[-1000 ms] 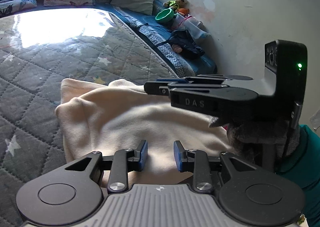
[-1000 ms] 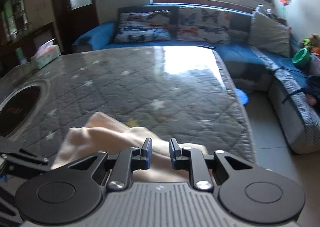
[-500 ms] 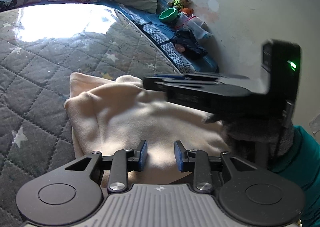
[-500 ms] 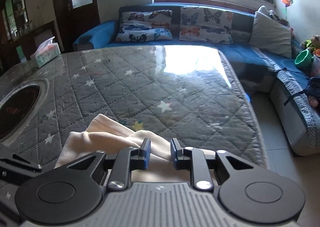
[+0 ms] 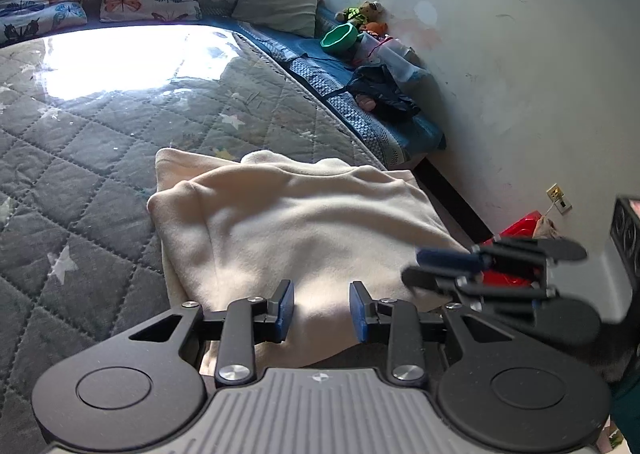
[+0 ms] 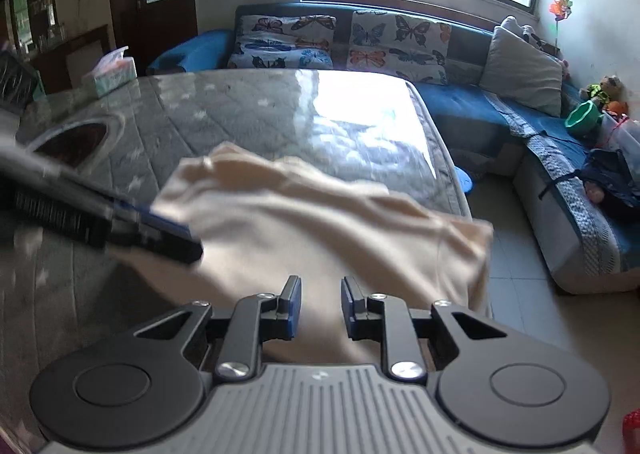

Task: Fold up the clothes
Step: 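Lower the folded edge onto the shirt with both grippers, then open both grippers and release the folded shirt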

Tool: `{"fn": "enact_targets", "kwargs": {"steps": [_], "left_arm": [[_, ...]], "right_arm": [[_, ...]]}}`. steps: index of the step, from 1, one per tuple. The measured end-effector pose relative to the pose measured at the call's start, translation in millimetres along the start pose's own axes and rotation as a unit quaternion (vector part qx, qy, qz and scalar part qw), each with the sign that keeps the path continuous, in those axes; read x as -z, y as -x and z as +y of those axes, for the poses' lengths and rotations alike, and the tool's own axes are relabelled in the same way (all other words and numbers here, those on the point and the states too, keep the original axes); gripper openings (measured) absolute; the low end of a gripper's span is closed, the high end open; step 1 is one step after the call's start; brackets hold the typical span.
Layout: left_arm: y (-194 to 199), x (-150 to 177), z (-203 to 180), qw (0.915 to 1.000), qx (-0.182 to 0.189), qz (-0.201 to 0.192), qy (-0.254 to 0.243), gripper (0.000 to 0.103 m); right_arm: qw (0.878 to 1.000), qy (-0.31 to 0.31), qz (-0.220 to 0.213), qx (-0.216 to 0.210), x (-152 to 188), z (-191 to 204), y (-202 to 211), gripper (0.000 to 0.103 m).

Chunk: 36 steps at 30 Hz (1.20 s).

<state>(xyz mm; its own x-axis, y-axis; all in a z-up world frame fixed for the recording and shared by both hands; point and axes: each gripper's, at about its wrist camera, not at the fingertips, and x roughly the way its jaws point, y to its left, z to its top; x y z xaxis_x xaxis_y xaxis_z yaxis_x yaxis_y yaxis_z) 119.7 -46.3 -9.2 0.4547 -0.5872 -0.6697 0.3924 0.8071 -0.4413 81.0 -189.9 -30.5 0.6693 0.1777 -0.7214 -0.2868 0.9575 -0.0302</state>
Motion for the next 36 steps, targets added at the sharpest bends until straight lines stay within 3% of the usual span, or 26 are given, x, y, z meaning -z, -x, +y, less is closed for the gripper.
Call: {"fn": "enact_targets", "kwargs": {"steps": [8,13,17,25,29,36], "left_arm": [[4.1,5.0,-6.6,0.9995,-0.02,-0.007,-0.023,0.038],[0.0,9.2,-10.3,0.9986,-0.037,-0.008,-0.037,0.038],[6.4,10.0,-12.4,0.9985,-0.039,-0.014,-0.037,0.044],[20.9,19.8,-17.0,0.9977,-0.047,-0.024,-0.043,0.057],[29.6,25.9,-20.9,0.9961,-0.059,-0.033,-0.055,0.073],[40.9,36.9,-18.3,0.9946,-0.076,-0.043,-0.058,0.086]], "right_arm": [[0.999,-0.026,-0.023,0.015,17.6,0.5,15.2,0.023],[0.999,-0.043,-0.015,0.016,27.5,-8.1,10.6,0.026],[0.998,-0.054,-0.032,0.008,26.3,-6.7,18.9,0.042],[0.997,-0.066,-0.044,0.008,34.0,5.6,27.0,0.059],[0.996,-0.07,-0.055,0.01,37.8,11.1,34.6,0.071],[0.995,-0.072,-0.062,0.022,41.5,20.6,41.7,0.092]]}}
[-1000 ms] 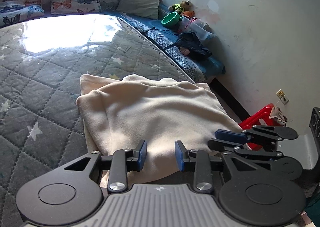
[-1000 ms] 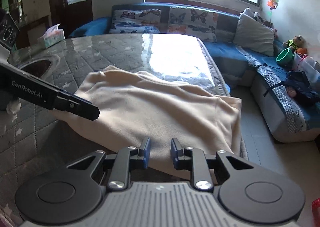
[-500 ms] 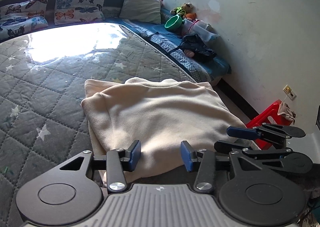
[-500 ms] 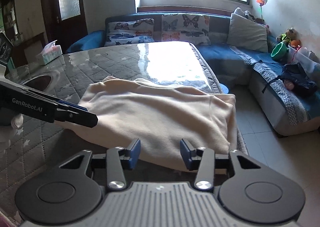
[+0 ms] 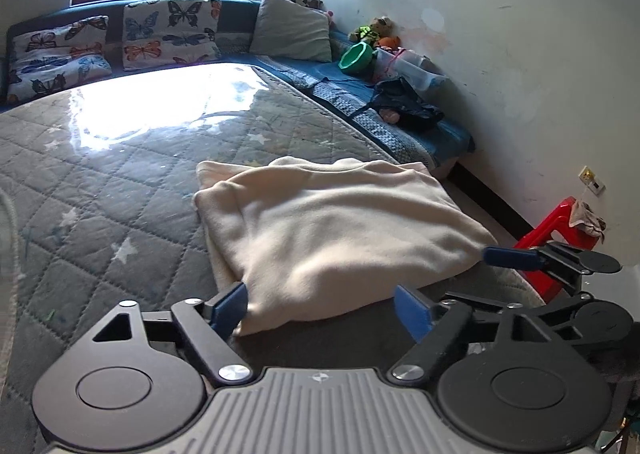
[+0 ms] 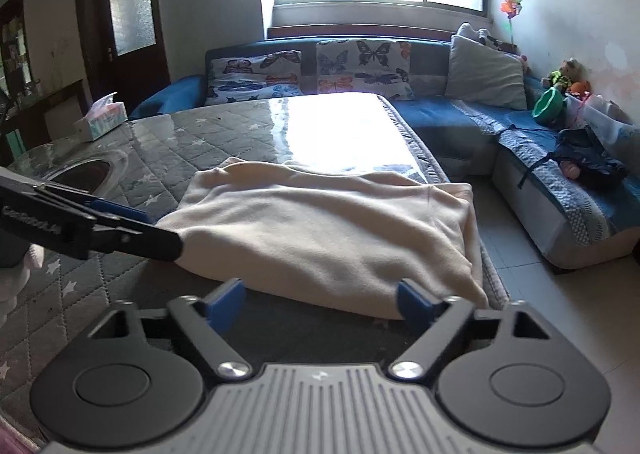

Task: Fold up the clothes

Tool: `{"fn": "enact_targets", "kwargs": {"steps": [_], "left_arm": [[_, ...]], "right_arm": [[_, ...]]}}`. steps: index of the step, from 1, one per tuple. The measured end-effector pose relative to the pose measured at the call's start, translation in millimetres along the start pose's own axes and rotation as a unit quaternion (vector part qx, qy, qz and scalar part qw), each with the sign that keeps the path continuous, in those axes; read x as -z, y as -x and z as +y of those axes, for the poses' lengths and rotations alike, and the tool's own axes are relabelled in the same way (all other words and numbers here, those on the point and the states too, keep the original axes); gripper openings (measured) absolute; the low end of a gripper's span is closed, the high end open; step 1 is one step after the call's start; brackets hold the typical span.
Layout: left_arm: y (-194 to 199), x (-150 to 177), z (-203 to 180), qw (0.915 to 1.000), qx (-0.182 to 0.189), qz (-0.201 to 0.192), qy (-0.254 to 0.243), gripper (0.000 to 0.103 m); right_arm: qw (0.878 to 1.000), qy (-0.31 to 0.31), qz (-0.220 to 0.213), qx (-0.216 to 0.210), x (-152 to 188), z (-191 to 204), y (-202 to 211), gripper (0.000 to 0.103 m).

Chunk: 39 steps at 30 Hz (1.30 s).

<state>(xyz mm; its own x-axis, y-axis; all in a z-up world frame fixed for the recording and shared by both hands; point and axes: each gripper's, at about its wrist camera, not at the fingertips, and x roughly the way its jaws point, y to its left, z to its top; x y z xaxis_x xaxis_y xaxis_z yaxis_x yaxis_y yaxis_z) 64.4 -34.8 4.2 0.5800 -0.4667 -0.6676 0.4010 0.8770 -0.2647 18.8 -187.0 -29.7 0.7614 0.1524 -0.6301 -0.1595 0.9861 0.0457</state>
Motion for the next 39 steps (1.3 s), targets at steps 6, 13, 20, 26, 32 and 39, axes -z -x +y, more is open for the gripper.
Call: {"fn": "enact_targets", "kwargs": {"steps": [6,13,20,26,32,39], "left_arm": [[10.9,7.1,4.3,0.9997,-0.018,-0.016,-0.001,0.098],[19.1,13.3,9.5,0.9995,-0.025,-0.02,0.004,0.103],[25.4,20.4,12.7,0.9989,-0.042,-0.019,0.013,0.103],[30.9,27.3,15.2,0.9982,-0.05,-0.02,0.027,0.103],[34.0,35.1,13.6,0.9979,-0.055,-0.016,0.03,0.103],[36.7,42.0,8.8,0.9977,-0.058,-0.014,0.032,0.103]], "right_arm": [[1.0,-0.009,0.001,0.01,1.0,4.0,2.6,0.103],[1.0,0.006,0.007,0.027,3.4,16.7,4.0,0.103],[1.0,0.002,-0.003,0.02,5.5,21.4,7.5,0.103],[1.0,-0.004,-0.008,0.023,8.9,25.1,9.9,0.103],[1.0,-0.017,-0.008,0.023,13.2,26.8,10.7,0.103],[0.999,-0.022,-0.013,0.025,16.8,29.4,14.7,0.103]]}}
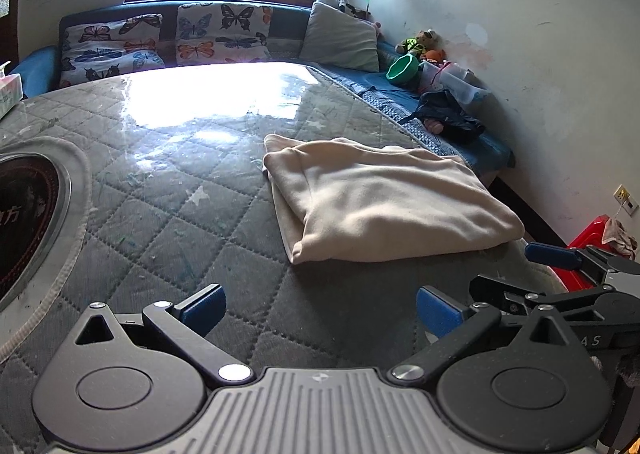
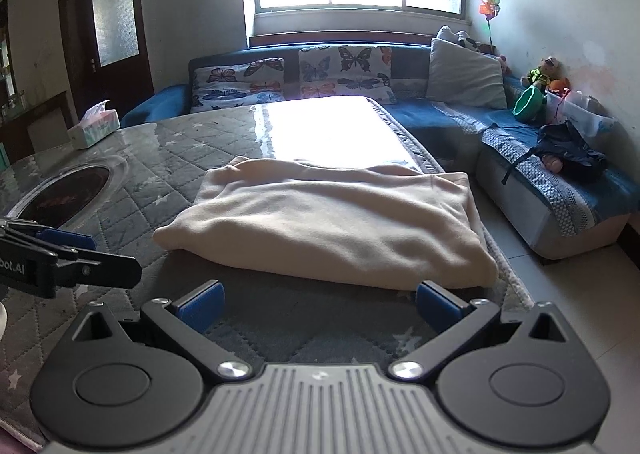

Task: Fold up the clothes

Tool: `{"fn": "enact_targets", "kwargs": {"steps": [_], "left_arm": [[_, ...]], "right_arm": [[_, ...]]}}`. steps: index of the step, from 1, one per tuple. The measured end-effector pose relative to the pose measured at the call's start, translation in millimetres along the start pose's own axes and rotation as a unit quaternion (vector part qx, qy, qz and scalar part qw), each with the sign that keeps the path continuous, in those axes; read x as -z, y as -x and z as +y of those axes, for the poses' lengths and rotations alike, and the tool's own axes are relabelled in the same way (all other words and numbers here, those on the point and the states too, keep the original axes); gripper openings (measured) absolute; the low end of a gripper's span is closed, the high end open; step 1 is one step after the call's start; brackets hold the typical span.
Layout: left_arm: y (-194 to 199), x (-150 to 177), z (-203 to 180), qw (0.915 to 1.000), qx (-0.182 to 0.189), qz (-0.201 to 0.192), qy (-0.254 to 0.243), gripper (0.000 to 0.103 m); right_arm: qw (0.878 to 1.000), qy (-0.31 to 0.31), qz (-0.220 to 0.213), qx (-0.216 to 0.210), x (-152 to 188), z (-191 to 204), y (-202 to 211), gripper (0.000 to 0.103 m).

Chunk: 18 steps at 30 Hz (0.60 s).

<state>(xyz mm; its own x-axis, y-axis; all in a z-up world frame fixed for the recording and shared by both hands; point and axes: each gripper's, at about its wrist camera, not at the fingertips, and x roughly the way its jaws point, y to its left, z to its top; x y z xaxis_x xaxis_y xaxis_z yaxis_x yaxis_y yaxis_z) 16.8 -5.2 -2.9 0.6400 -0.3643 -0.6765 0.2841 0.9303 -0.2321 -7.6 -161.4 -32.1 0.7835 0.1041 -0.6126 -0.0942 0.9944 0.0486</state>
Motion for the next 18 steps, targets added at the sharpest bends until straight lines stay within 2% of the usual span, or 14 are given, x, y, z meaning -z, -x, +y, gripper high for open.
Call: {"fn": "enact_targets", "kwargs": {"steps": [18], "left_arm": [[6.0,10.8,-10.5,0.9998,-0.004,0.019,-0.003,0.103]], "right_arm": [[1.0,-0.001,0.003,-0.007,12.6,8.2,9.8,0.103]]}}
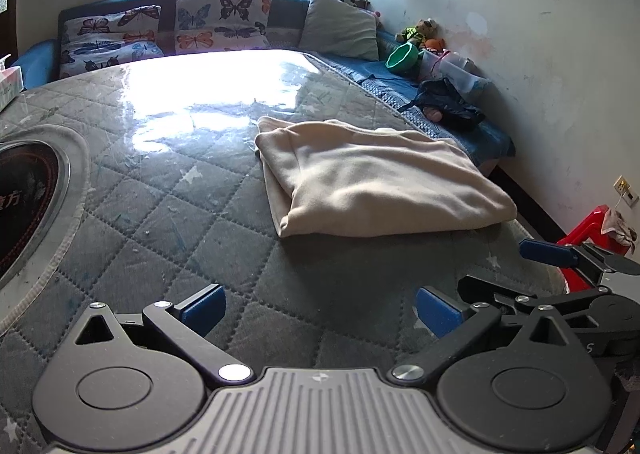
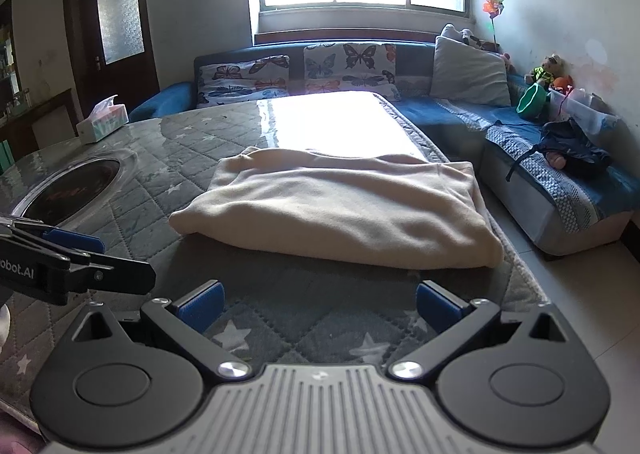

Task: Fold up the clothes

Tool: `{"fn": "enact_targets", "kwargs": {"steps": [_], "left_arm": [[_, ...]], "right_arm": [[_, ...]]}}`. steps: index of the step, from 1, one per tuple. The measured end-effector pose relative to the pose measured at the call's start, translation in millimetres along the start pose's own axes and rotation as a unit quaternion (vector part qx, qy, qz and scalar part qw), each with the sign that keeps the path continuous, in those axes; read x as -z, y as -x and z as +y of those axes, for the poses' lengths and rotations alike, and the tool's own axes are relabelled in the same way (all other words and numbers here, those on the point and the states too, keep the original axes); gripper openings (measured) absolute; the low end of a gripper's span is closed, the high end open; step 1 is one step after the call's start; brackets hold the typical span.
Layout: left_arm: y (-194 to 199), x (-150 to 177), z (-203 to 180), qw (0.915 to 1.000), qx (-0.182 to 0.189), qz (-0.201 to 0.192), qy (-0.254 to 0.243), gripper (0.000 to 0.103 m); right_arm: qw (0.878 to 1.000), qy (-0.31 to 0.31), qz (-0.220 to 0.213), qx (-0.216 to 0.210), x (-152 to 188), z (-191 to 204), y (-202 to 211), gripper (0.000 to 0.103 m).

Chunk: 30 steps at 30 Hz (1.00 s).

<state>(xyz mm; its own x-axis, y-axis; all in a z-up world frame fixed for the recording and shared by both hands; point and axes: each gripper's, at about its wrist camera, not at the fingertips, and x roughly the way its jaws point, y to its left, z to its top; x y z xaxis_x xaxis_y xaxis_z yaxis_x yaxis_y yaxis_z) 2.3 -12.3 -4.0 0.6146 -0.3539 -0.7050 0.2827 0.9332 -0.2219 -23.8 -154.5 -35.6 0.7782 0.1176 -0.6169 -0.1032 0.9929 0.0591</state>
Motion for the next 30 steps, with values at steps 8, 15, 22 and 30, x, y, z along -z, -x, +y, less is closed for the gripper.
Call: {"fn": "enact_targets", "kwargs": {"steps": [8,15,22,30], "left_arm": [[0.1,7.4,-2.8,0.9999,-0.009,0.011,-0.005,0.103],[2.3,10.4,-2.8,0.9997,-0.019,0.009,-0.008,0.103],[3.3,10.3,-0.9,0.9994,-0.033,0.005,-0.007,0.103],[-0.3,11.0,0.1,0.9987,-0.049,0.013,-0.004,0.103]], "right_arm": [[1.0,0.004,-0.003,-0.003,4.9,5.0,4.0,0.103],[1.0,0.004,0.0,-0.004,8.0,7.7,5.0,0.103],[1.0,-0.001,0.011,0.003,8.1,6.8,3.0,0.103],[1.0,-0.001,0.012,0.013,9.5,6.8,1.5,0.103]]}}
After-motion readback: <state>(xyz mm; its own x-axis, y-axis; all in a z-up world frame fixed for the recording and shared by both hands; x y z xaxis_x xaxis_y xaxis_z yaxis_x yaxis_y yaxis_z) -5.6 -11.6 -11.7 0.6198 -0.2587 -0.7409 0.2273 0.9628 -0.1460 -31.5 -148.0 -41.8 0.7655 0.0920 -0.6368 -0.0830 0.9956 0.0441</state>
